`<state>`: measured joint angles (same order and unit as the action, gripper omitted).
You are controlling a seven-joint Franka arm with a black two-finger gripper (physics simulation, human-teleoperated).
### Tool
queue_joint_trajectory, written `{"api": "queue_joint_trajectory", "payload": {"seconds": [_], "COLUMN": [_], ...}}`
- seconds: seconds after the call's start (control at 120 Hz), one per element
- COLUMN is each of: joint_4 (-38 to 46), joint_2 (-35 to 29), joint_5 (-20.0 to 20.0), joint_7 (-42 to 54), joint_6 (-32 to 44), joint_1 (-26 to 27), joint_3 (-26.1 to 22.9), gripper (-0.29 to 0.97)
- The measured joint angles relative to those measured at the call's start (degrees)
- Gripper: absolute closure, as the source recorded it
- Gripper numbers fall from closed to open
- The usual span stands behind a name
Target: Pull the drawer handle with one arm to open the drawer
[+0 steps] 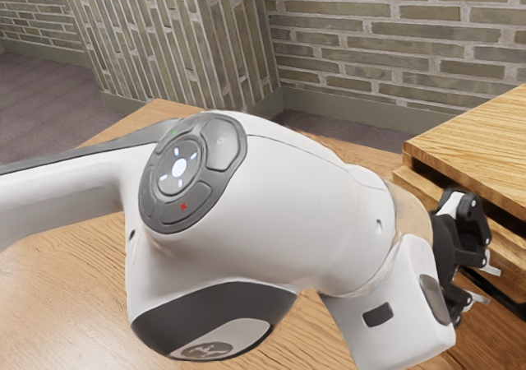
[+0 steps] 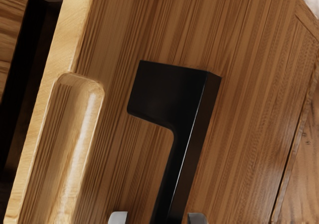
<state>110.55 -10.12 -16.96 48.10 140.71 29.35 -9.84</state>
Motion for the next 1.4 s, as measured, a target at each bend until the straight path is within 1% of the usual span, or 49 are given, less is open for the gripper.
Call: {"api": "queue_joint_trajectory", "payload": {"seconds": [0.133,0.25,0.342,0.375,0.458,0.583,0.692,0.767,0.867,0.992,1.042,1.117,1.15,1.208,1.258,1.3,1.342,1.4], "joint_4": [3.98,5.61,6.09,6.23,7.14,10.38,12.79,14.02,14.86,17.02,17.81,18.77,18.99,19.15,19.24,19.27,19.31,19.60], "joint_2": [-4.90,-6.00,-7.11,-8.06,-10.08,-13.46,-16.40,-18.85,-20.69,-22.50,-23.55,-24.78,-25.04,-25.59,-26.05,-26.65,-27.48,-28.26], "joint_5": [0.02,0.04,-0.20,-0.29,-0.07,0.50,1.37,1.87,3.11,4.91,5.67,6.79,7.25,8.10,9.08,9.79,10.34,10.78], "joint_7": [-0.34,-0.50,-0.69,-0.74,-0.83,-0.86,-0.90,-0.92,-0.86,-0.95,-0.97,-1.02,-1.01,-1.00,-0.95,-0.92,-0.90,-0.98], "joint_6": [-1.21,-3.00,-4.68,-5.43,-6.92,-8.34,-9.03,-9.61,-10.75,-11.83,-12.26,-12.82,-13.10,-13.59,-14.04,-14.59,-15.25,-16.23], "joint_1": [0.17,0.25,0.10,0.10,0.18,0.21,0.22,0.22,0.17,0.16,0.12,0.09,0.07,0.01,-0.04,-0.03,0.00,-0.19], "joint_3": [-0.59,-0.76,-1.41,-2.06,-2.85,-2.98,-2.99,-3.09,-3.54,-4.05,-4.65,-5.27,-5.65,-6.74,-7.72,-8.36,-8.73,-8.90], "gripper": [0.67,0.65,0.72,0.70,0.70,0.67,0.70,0.67,0.67,0.64,0.65,0.70,0.67,0.69,0.64,0.64,0.72,0.73]}}
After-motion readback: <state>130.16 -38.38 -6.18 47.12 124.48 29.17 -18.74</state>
